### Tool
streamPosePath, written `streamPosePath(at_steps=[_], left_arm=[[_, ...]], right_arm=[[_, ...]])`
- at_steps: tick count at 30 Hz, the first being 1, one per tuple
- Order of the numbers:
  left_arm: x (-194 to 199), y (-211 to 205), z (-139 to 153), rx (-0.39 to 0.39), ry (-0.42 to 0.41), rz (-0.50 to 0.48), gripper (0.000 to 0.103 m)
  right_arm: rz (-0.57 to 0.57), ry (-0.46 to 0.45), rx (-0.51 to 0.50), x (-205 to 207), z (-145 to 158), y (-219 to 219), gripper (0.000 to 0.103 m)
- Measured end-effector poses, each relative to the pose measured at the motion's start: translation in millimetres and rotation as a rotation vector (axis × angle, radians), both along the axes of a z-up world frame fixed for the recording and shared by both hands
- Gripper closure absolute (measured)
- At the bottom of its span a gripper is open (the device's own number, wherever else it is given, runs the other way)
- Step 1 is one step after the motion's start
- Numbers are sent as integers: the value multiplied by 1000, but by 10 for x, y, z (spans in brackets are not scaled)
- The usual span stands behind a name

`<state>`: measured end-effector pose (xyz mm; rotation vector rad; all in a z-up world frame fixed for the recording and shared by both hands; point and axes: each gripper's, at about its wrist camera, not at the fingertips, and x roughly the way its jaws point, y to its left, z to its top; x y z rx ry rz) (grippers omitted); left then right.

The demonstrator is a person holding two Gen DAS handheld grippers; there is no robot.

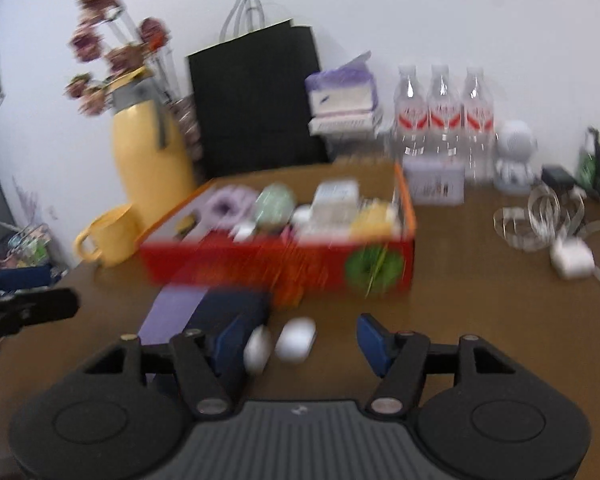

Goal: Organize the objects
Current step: 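Grasp a small white piece with the left tool while the right tool grasps a white bottle cap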

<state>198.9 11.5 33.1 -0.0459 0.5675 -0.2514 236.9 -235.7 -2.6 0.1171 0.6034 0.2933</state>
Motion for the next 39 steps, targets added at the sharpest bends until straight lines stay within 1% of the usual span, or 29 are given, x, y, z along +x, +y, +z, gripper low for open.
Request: streamPosePath(at_steps=[2,3,5,7,9,11,13,15,16,17,18,19,20,21,22,23,24,26,27,29,31,32,33,36,37,38,39], left_arm=[[-261,36,-168,-60,80,1,0],[-400,54,-245,-81,104,16,0],[-615,77,-330,-74,128,49,0],[-802,83,-358,-18,110,69,0],[-904,52,-363,42,91,75,0],[-995,-2,-346,79,67,70,0],[-1061,-40,-329,81,47,57,0],[-1031,-106,-301,67,31,44,0],[-1008,-150,-295,63,25,39,0],[-962,-199,-287,62,16,27,4],[-896,-263,-273,61,-6,-4,8],[-821,-329,-272,63,-33,-42,17],[-730,-409,-260,74,-59,-79,22],[-614,-503,-248,92,-78,-109,23],[-497,-587,-246,103,-90,-130,27],[-351,-682,-246,105,-95,-157,33],[-153,-800,-259,93,-87,-197,35],[160,-1001,-347,82,-54,-232,49],[341,-1113,-410,105,-28,-232,52],[638,-1234,-535,134,28,-206,64],[858,-1209,-638,102,97,-175,67],[890,-1152,-666,81,105,-177,70],[891,-1100,-679,72,99,-189,70],[838,-1061,-710,101,79,-190,70],[849,-1072,-713,109,75,-190,73],[879,-1081,-718,115,77,-180,80],[929,-1090,-732,117,89,-176,81]], right_arm=[[9,-6,-3,-398,-89,58,40],[8,1,0,-584,-122,84,40],[21,19,-17,-857,-178,152,39],[41,39,-52,-1068,-232,202,39],[71,58,-83,-1268,-265,211,39],[77,74,-94,-1416,-275,172,39],[71,70,-93,-1510,-231,104,39],[49,46,-87,-1572,-165,26,38],[38,34,-84,-1565,-140,-8,38],[27,23,-87,-1529,-124,-32,39],[22,13,-101,-1482,-111,-52,39],[19,-1,-117,-1428,-97,-63,39],[21,-18,-128,-1364,-87,-80,40],[24,-31,-137,-1284,-75,-93,41],[26,-41,-150,-1187,-69,-101,42],[26,-53,-167,-1077,-60,-104,42],[22,-63,-183,-961,-59,-108,42],[9,-65,-202,-715,-70,-126,43],[4,-64,-206,-614,-79,-138,43],[-14,-53,-225,-418,-112,-163,44],[-23,-38,-224,-290,-141,-203,44],[-20,-29,-214,-233,-156,-222,44],[-14,-21,-207,-171,-176,-232,44],[22,-2,-214,12,-256,-170,44],[39,1,-219,79,-281,-135,44],[70,-1,-229,165,-313,-78,55],[94,-9,-248,244,-338,-33,58]])
